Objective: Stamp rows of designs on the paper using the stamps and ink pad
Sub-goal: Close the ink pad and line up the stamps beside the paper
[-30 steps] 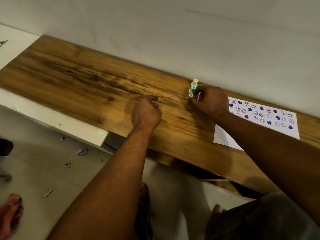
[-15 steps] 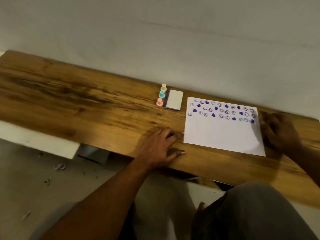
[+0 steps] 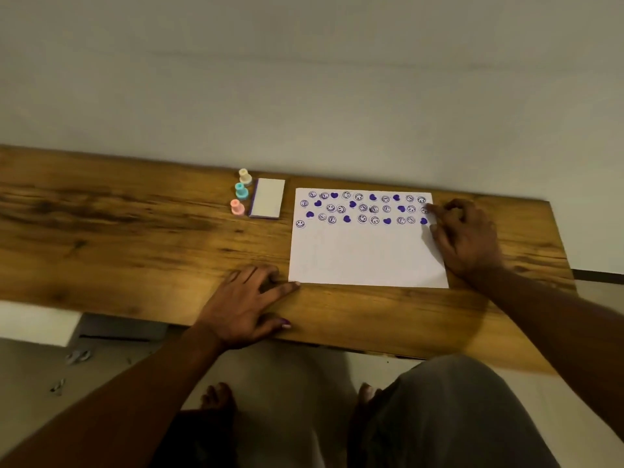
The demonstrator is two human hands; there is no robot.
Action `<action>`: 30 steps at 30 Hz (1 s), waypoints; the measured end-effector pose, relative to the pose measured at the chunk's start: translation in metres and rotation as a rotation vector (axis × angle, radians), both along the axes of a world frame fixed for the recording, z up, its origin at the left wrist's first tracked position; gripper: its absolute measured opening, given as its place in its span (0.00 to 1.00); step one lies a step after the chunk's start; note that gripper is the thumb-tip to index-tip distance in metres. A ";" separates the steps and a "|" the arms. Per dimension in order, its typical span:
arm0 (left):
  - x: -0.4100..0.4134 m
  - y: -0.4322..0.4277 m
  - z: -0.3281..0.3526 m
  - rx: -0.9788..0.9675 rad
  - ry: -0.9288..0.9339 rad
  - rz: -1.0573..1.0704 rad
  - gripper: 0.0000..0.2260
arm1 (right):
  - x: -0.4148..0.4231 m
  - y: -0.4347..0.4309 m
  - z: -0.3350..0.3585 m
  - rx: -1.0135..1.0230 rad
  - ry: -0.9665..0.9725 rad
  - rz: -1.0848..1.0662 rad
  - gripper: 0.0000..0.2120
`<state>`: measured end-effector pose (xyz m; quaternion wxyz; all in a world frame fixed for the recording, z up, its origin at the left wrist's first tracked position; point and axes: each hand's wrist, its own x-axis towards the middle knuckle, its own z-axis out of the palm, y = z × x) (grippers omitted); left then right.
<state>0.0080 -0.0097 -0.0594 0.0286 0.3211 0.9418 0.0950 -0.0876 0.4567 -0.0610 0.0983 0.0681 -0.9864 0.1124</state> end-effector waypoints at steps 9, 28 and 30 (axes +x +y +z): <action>0.000 0.003 0.005 -0.014 -0.028 0.038 0.34 | -0.003 0.004 -0.005 -0.031 -0.018 -0.012 0.24; 0.000 0.003 0.000 0.006 -0.035 0.047 0.35 | -0.001 0.003 -0.004 -0.084 -0.025 -0.021 0.23; 0.000 0.002 -0.001 0.003 -0.029 0.048 0.35 | -0.001 0.003 -0.004 -0.089 -0.021 -0.019 0.22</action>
